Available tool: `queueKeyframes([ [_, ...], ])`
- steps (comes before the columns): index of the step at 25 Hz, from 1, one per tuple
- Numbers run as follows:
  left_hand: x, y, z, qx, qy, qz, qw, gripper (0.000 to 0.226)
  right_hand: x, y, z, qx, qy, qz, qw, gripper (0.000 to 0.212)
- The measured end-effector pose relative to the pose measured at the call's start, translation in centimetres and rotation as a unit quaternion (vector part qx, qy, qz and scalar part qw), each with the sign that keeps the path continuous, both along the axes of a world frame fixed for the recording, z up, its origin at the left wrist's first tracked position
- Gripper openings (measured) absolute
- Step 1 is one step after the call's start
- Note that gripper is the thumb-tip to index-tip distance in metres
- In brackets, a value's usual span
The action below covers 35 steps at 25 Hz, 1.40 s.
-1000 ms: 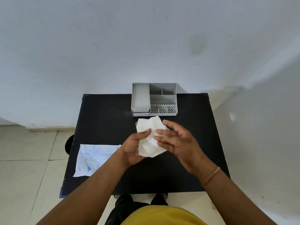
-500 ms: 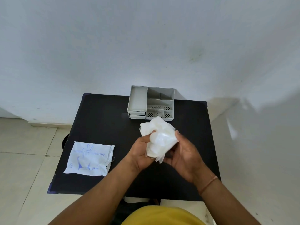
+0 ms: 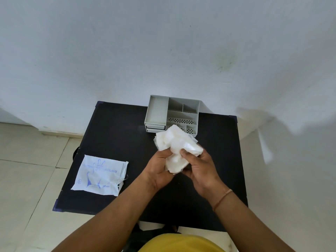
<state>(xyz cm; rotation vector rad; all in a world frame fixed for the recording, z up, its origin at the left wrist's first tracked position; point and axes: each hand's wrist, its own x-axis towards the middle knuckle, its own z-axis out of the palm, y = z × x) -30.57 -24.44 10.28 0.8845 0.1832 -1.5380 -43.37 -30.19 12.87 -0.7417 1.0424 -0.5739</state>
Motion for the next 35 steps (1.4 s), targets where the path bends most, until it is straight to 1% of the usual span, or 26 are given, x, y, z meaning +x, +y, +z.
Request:
queueKeyframes([
  [2,0.7,-0.1,0.1,-0.021,-0.08,-0.029,0.996,0.047,-0.1,-0.5,-0.3,0.012,0.017,-0.008,1.0,0.036],
  [4,2.2,-0.3,-0.2,-0.02,-0.159,-0.062,0.985,0.054,-0.5,-1.1,-0.5,0.031,0.02,-0.015,0.999,0.033],
  [6,3.9,-0.3,0.1,-0.007,-0.18,-0.097,0.979,0.059,-1.2,-1.8,-0.5,0.045,0.016,0.006,0.999,0.033],
  [8,5.5,-0.3,1.1,-0.002,-0.196,-0.154,0.968,0.057,-2.0,-2.5,-0.3,0.047,0.024,0.057,0.997,0.032],
  [10,6.5,-0.5,2.1,0.017,-0.246,-0.219,0.944,0.052,-2.7,-3.1,-0.3,0.039,0.041,0.111,0.992,0.032],
  [12,6.8,-0.8,2.5,0.031,-0.306,-0.273,0.911,0.045,-3.0,-3.3,-0.2,0.028,0.053,0.136,0.989,0.037],
  [13,6.7,-0.9,2.5,0.034,-0.327,-0.284,0.901,0.041,-3.1,-3.4,-0.2,0.025,0.052,0.137,0.989,0.041],
  [14,6.6,-0.9,2.5,0.036,-0.336,-0.284,0.897,0.037,-3.2,-3.5,-0.3,0.026,0.047,0.136,0.989,0.043],
  [17,6.5,-0.6,2.5,0.031,-0.325,-0.262,0.908,0.034,-3.5,-3.5,-0.4,0.058,0.012,0.149,0.987,0.042],
  [19,6.5,-0.2,2.5,0.024,-0.293,-0.264,0.919,0.04,-3.8,-3.4,-0.4,0.058,0.018,0.163,0.985,0.038],
  [20,6.6,-0.1,2.4,0.021,-0.288,-0.273,0.918,0.045,-3.8,-3.4,-0.4,0.045,0.029,0.168,0.984,0.036],
  [22,6.7,0.0,2.0,0.021,-0.309,-0.29,0.906,0.053,-3.8,-3.3,-0.6,0.021,0.046,0.181,0.982,0.037],
  [24,6.7,-0.1,1.7,0.025,-0.326,-0.291,0.899,0.056,-3.6,-3.2,-0.8,0.014,0.054,0.186,0.981,0.041],
  [26,6.5,-0.1,1.7,0.035,-0.322,-0.275,0.905,0.046,-3.6,-3.3,-1.0,0.034,0.039,0.178,0.983,0.041],
  [28,6.3,0.1,1.5,0.048,-0.315,-0.246,0.915,0.036,-3.9,-3.4,-0.7,0.082,-0.017,0.19,0.978,0.041],
  [29,6.3,0.3,1.3,0.055,-0.309,-0.231,0.921,0.034,-4.1,-3.5,-0.4,0.102,-0.039,0.2,0.974,0.041],
  [30,6.4,0.5,1.3,0.058,-0.3,-0.221,0.926,0.034,-4.3,-3.6,-0.2,0.107,-0.042,0.206,0.972,0.041],
  [33,6.6,1.3,1.3,0.036,-0.242,-0.242,0.939,0.05,-4.1,-3.4,-0.1,0.048,0.026,0.214,0.975,0.038],
  [35,6.7,1.6,1.2,0.028,-0.236,-0.255,0.937,0.055,-3.9,-3.2,-0.2,0.019,0.054,0.229,0.972,0.04],
])
